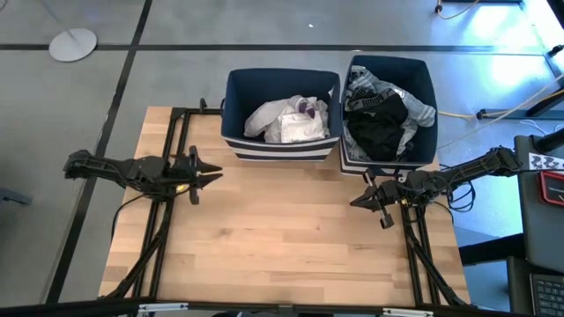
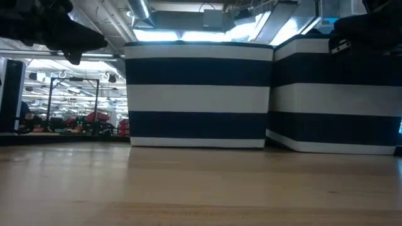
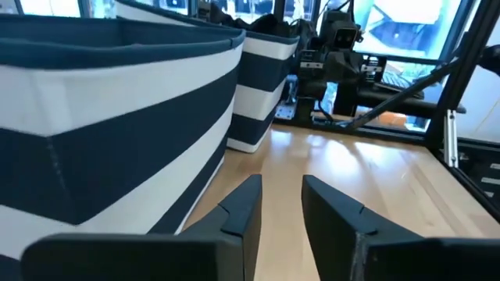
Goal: Sort clothes
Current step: Return to Home Position
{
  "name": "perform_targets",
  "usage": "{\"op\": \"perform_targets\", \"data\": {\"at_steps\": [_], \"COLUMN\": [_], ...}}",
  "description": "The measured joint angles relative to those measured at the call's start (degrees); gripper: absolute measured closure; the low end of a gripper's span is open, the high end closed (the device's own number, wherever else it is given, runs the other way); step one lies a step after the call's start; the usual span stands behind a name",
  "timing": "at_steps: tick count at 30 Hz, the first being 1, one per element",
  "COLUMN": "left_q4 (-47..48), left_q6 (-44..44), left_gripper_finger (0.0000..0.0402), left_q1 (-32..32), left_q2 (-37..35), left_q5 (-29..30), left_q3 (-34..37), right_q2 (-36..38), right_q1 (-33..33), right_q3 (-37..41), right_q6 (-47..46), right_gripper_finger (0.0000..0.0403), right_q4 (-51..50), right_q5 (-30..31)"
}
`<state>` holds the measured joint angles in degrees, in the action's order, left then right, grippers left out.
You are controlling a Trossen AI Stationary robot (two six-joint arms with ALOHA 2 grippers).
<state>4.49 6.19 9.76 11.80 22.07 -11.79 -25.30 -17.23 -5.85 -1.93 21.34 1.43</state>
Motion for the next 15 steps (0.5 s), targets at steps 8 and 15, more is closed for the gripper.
{"op": "perform_targets", "data": {"at_steps": [8, 15], "left_q4": [-1.4, -1.6], "left_q6": [-1.0, -1.6], "left_gripper_finger": [0.0320, 0.0323], "left_q1": [0.0, 0.0], "left_q2": [-10.1, -11.6], "left_q5": [0.1, 0.2], "left_q3": [6.8, 9.0], "right_q2": [0.0, 0.2], "right_q1": [0.0, 0.0], "right_q3": [0.0, 4.3], "right_q6": [-0.6, -0.7], "right_gripper_finger": [0.0395, 0.0395], "right_q4": [-0.3, 4.0], "right_q5": [1.7, 3.0]}}
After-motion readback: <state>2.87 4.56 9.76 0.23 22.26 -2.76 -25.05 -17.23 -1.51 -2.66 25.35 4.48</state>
